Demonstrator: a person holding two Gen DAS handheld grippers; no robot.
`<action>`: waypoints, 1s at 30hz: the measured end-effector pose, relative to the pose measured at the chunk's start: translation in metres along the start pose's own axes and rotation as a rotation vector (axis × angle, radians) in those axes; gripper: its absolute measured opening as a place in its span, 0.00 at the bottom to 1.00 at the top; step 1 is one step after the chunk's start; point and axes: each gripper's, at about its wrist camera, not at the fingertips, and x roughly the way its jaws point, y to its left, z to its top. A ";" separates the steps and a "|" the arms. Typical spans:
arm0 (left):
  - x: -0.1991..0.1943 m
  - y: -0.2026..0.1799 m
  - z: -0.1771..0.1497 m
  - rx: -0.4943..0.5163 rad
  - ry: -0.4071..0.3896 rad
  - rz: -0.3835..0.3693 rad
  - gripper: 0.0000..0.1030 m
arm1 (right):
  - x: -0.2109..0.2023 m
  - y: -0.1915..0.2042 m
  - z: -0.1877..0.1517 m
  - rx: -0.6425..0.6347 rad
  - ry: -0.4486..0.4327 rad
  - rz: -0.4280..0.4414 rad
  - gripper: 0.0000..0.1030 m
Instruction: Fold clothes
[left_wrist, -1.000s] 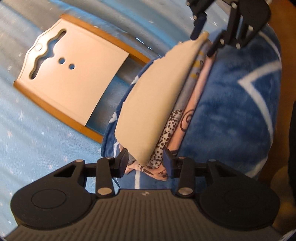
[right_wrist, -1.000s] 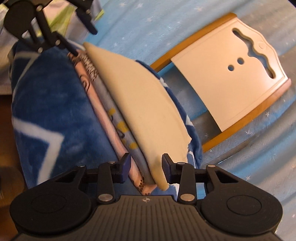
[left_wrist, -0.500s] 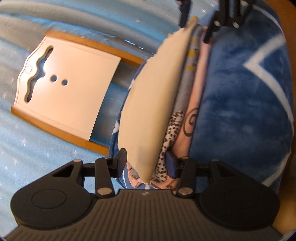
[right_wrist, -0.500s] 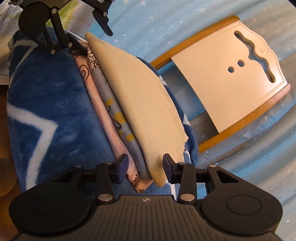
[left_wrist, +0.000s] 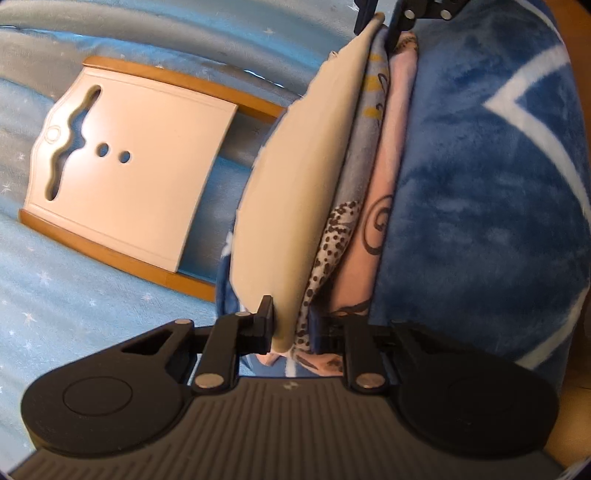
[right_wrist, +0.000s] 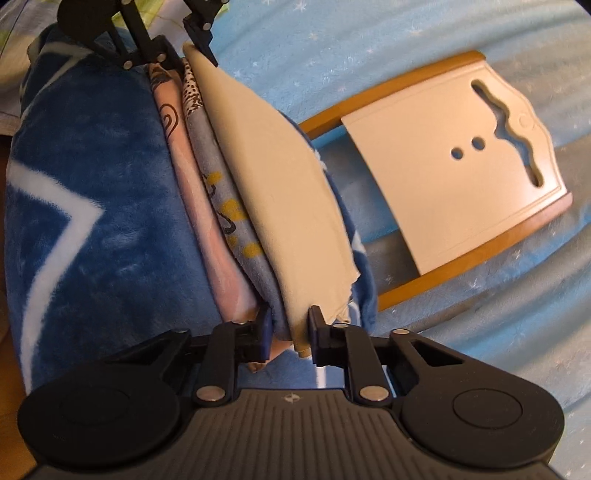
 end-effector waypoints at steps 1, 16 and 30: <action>-0.003 0.001 0.000 -0.011 -0.004 -0.001 0.14 | -0.002 -0.001 -0.002 -0.010 -0.007 -0.013 0.14; -0.004 -0.003 -0.007 -0.079 0.029 -0.040 0.18 | -0.006 0.005 -0.011 0.081 0.061 0.046 0.18; -0.034 0.041 -0.024 -0.829 0.173 -0.203 0.39 | -0.033 -0.035 -0.025 0.936 0.104 0.270 0.44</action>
